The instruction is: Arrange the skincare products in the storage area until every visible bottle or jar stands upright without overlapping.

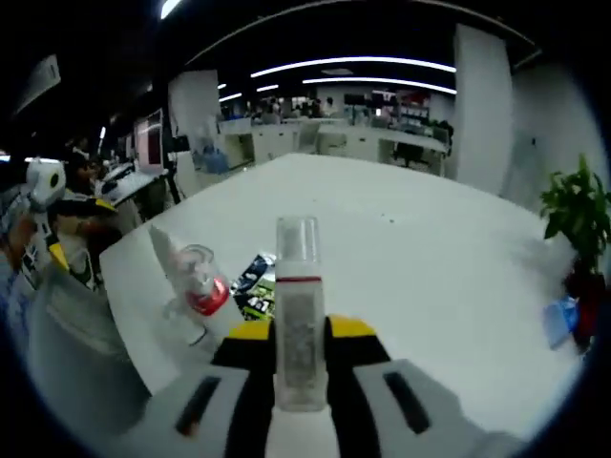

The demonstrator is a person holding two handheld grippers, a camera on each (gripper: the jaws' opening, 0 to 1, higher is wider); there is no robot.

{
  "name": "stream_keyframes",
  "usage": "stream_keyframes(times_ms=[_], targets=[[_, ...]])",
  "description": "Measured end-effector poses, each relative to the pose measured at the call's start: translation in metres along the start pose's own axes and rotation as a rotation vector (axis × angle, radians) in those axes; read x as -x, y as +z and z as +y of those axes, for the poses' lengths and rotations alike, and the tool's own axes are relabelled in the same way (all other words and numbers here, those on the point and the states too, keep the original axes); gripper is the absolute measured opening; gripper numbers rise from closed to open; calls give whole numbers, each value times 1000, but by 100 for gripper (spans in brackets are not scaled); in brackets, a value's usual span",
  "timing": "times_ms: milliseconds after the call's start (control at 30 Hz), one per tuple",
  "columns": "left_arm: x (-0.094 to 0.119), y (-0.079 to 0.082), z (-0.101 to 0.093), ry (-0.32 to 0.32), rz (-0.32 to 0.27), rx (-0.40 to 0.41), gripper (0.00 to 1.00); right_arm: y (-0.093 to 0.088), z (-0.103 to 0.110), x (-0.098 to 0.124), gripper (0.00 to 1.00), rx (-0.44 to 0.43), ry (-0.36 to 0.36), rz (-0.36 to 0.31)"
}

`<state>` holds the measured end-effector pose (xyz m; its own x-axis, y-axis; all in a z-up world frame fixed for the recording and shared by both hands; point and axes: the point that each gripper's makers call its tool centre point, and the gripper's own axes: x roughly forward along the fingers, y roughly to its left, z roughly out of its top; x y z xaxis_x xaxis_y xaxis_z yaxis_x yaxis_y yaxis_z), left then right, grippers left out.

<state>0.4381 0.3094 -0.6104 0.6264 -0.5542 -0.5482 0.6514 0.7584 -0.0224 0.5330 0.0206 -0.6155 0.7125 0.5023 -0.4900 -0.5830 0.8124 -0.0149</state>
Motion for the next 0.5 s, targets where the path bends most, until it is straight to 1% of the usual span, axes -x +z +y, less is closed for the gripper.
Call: stream_keyframes(times_ms=[100, 133, 167, 200, 267, 300, 333, 433, 467, 500], targets=[[-1, 5, -3, -4, -20, 0, 94, 8, 12, 6, 19, 17, 8, -32], [-1, 7, -5, -9, -27, -1, 94, 11, 20, 9, 19, 19, 22, -44], [-1, 8, -5, -10, -28, -1, 93, 12, 22, 10, 19, 20, 28, -47], [-2, 10, -7, -14, -33, -5, 93, 17, 33, 12, 19, 27, 49, -67], [-4, 11, -8, -15, -36, -13, 92, 20, 43, 14, 19, 34, 68, -70], [-4, 13, -9, -17, -44, -20, 91, 23, 52, 15, 19, 43, 82, -79], [-5, 15, -11, -26, -51, -21, 88, 25, 59, 16, 19, 46, 104, -86], [-7, 21, -18, -58, -85, -4, 83, 30, 73, 16, 19, 44, 134, -108], [-7, 22, -20, -68, -93, 0, 80, 32, 80, 16, 19, 42, 149, -116], [-8, 25, -24, -84, -114, 7, 75, 33, 85, 15, 19, 42, 162, -119]])
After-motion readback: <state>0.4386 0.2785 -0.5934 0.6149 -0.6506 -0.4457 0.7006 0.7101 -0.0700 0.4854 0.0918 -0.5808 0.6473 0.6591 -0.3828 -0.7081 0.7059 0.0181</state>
